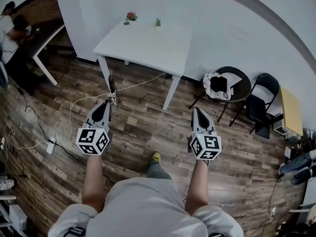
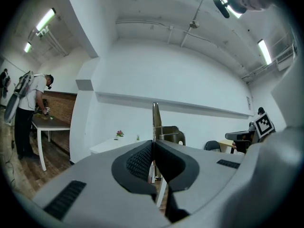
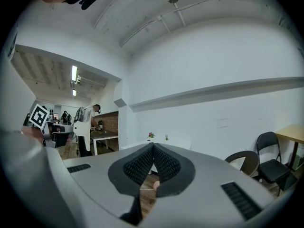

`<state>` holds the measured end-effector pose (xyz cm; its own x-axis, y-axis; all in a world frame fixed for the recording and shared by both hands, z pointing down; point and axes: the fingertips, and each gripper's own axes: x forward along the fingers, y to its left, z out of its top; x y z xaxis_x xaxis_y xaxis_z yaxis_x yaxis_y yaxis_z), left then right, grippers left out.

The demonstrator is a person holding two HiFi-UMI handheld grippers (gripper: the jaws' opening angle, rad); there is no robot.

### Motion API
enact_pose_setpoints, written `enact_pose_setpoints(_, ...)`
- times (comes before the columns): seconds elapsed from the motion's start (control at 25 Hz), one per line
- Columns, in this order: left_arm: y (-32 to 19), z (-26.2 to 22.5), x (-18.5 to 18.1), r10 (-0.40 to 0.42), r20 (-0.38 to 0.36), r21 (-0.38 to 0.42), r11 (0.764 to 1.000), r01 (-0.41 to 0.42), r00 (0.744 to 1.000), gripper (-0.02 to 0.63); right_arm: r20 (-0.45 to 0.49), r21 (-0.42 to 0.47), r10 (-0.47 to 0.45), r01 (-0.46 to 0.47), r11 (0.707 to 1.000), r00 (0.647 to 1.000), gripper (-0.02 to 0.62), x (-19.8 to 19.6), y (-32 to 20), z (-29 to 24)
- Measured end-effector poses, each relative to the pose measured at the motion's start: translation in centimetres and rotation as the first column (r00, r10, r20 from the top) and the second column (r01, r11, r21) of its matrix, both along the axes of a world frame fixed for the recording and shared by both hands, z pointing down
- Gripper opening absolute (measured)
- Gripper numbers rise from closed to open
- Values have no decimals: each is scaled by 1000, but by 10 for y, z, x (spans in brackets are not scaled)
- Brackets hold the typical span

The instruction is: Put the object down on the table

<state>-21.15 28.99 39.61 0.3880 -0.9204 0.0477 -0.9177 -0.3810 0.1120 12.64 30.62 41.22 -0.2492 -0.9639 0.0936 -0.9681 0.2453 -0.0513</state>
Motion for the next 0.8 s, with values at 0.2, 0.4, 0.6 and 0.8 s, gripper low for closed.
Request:
enact_pose_setpoints(0.2, -40, -4, 11, -26, 3, -13, 1000, 26, 1000, 23, 4, -3, -29, 29, 1000, 1000, 6, 11, -48, -4)
enact_pose_setpoints(0.4, -80, -6, 32, -45, 10, -25, 999, 45, 999, 21, 14, -5, -50, 50, 999, 999, 6, 32, -93, -5)
enact_pose_setpoints(0.6, -119, -8, 58, -54, 21, -28, 998, 54, 998, 23, 24, -9, -77, 77, 997, 997, 7, 52, -140, -3)
enact_pose_setpoints(0.8, -149, -11, 79, -66, 22, -21, 998, 67, 998, 23, 41, -2, -102, 102, 995, 994, 8, 70, -173, -1)
